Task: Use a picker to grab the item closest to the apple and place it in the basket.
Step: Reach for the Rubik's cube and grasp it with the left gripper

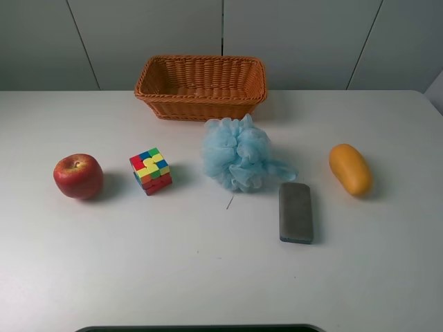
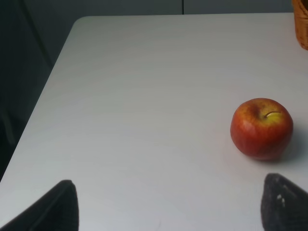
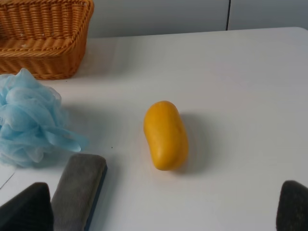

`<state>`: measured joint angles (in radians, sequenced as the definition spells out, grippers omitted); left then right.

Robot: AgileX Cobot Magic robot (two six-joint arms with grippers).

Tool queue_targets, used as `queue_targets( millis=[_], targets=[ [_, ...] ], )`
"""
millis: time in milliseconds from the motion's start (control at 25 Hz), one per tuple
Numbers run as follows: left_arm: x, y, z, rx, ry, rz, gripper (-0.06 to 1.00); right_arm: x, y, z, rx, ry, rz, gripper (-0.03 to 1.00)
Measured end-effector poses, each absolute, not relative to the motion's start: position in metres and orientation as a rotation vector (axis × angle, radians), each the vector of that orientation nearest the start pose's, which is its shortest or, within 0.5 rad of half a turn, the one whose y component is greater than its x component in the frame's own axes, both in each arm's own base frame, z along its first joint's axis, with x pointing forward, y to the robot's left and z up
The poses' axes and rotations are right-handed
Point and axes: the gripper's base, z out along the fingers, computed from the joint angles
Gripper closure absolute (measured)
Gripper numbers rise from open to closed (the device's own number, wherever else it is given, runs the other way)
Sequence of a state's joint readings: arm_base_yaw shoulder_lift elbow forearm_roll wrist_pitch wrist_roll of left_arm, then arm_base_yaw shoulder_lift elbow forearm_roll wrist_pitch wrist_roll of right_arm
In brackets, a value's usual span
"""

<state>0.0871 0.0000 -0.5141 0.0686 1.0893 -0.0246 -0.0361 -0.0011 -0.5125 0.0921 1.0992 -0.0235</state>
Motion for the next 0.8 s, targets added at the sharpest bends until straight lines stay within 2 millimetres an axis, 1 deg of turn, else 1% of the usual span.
queue_targets(
  millis=[600,720,800],
  targets=[
    [-0.010,0.005,0.280,-0.122,2.059,0.132,0.22,-0.008,0.008,0.278,0.006,2.066,0.074,0.27],
    [-0.014,0.005,0.293,-0.123,2.035,0.135,0.22,-0.008,0.008,0.278,0.006,2.066,0.074,0.27],
    [-0.012,0.006,0.308,-0.124,2.043,0.140,0.22,-0.008,0.008,0.278,0.006,2.066,0.074,0.27]
  ],
)
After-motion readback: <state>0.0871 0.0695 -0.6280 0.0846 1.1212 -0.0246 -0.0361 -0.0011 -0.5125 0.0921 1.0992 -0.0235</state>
